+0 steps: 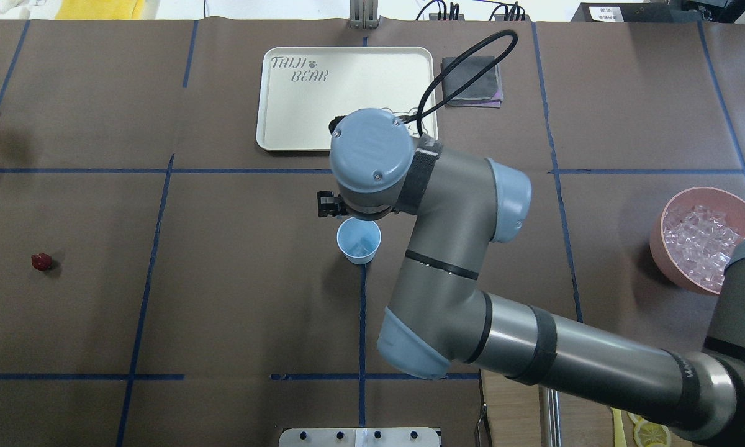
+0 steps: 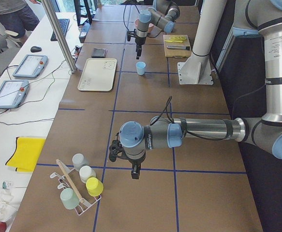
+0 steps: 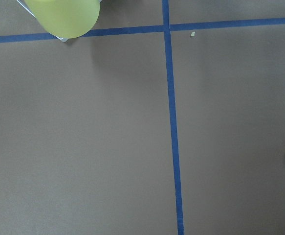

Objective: Put ice and strawberries in cup
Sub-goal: 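Open the right gripper to drop the ice cube into the cup, then move the right gripper back to the pink bowl of ice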

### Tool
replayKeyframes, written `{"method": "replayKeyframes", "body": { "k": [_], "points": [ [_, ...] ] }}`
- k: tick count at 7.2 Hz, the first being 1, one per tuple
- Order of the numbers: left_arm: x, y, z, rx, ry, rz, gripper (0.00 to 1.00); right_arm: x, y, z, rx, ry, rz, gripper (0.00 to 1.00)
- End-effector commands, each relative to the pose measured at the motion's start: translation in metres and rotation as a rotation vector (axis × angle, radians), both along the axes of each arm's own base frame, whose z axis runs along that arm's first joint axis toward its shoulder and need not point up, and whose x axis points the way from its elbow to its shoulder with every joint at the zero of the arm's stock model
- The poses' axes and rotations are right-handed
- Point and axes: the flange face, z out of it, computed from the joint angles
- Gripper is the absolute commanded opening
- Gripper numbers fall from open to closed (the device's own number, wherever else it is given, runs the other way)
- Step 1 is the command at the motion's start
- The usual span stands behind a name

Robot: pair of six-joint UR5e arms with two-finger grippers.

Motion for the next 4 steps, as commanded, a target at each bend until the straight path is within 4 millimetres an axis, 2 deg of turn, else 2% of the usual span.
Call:
{"method": "replayKeyframes", "body": {
  "k": [1, 2, 4],
  "points": [
    [0.0, 0.0, 0.0, 0.002, 0.0, 0.002, 1.0, 0.114, -0.017, 0.044, 0.07, 0.004, -0.111, 0.99],
    [0.0, 0.0, -0.001, 0.004, 0.0, 0.002, 1.0, 0.168, -0.02, 0.072, 0.103, 0.002, -0.158, 0.99],
    [0.0, 0.0, 0.0, 0.002, 0.0, 0.002, 1.0, 0.244, -0.009, 0.133, 0.137, 0.04, -0.222, 0.99]
  ]
}}
